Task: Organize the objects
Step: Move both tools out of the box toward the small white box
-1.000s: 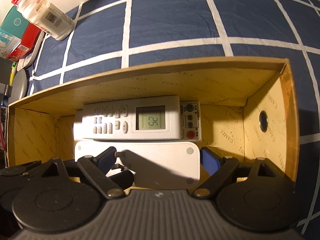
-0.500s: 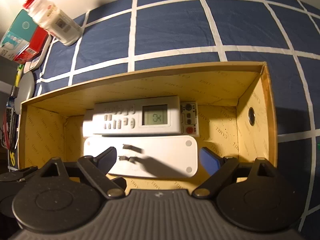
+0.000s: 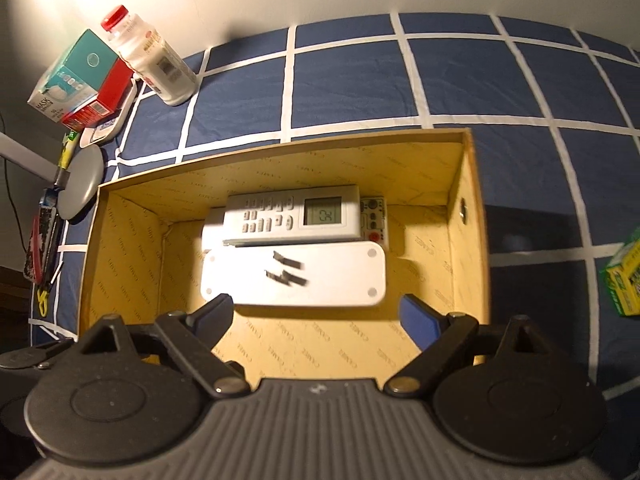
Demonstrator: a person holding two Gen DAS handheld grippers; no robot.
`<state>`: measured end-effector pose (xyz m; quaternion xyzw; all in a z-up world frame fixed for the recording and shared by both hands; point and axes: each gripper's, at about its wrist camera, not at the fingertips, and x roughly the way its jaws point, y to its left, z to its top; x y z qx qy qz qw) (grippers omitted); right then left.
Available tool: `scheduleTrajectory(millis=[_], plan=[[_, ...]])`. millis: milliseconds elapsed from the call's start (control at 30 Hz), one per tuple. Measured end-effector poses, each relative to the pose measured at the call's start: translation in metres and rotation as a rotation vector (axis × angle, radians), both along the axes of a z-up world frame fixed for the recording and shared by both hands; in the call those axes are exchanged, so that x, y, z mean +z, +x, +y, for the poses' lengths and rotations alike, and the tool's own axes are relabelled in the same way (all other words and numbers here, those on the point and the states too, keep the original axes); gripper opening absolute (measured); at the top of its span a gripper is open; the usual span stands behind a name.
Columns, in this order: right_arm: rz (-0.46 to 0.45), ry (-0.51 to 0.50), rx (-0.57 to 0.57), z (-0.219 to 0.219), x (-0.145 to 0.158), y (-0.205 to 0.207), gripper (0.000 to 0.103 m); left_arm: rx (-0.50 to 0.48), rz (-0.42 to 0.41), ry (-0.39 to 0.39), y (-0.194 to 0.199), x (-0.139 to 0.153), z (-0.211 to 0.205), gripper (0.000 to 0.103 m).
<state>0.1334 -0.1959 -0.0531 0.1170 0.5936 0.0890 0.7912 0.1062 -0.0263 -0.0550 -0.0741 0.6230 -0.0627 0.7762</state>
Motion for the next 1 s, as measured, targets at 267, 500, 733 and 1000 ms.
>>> scheduleTrajectory(millis=[267,500,733,1000], plan=[[-0.048,0.001,-0.024,-0.017,0.024,-0.036,0.09,-0.031,-0.044,0.001,-0.031,0.021,-0.017,0.093],[-0.071,-0.001,-0.069,-0.039,0.039,-0.066,0.09,-0.069,-0.061,-0.002,-0.055,0.033,-0.038,0.093],[-0.083,-0.003,-0.131,-0.072,0.045,-0.089,0.09,-0.124,-0.072,0.0,-0.073,0.038,-0.071,0.093],[-0.093,-0.003,-0.204,-0.128,0.049,-0.109,0.09,-0.18,-0.084,-0.001,-0.079,0.042,-0.122,0.093]])
